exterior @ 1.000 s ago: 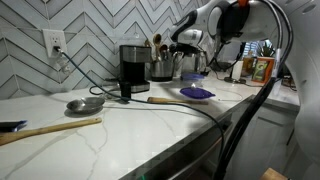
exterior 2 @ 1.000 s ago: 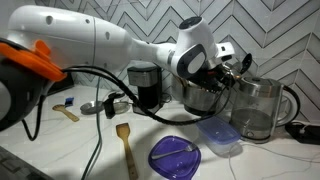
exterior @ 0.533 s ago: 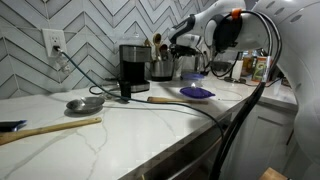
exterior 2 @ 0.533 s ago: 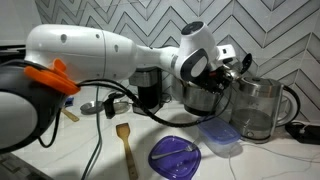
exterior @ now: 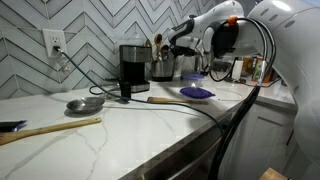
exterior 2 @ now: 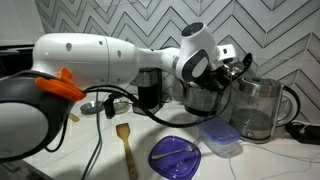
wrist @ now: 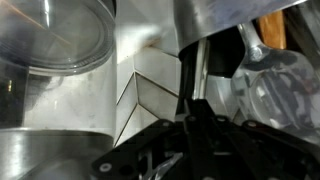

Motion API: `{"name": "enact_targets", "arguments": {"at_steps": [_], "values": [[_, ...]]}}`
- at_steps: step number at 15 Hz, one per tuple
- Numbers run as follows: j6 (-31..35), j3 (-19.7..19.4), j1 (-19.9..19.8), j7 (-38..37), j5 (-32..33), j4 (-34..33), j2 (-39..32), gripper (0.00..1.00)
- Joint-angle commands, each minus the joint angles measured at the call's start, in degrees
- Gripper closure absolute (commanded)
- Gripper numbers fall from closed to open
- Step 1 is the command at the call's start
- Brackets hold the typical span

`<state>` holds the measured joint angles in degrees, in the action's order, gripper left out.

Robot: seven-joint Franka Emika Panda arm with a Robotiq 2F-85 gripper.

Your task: Remove the soup ladle from the utensil holding bucket and put it on the countertop next to the wooden spatula

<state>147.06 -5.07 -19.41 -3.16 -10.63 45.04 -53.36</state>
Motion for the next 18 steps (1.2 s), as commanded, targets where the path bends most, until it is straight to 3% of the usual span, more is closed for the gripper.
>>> {"name": "enact_targets", "arguments": {"at_steps": [1,18], "values": [[-1.3,-0.6,-0.1,-1.5,0.3,-2.9,-1.2,0.99],[2.4,-4.4,3.0,-2.4,1.6,2.3,7.8,0.99]]}}
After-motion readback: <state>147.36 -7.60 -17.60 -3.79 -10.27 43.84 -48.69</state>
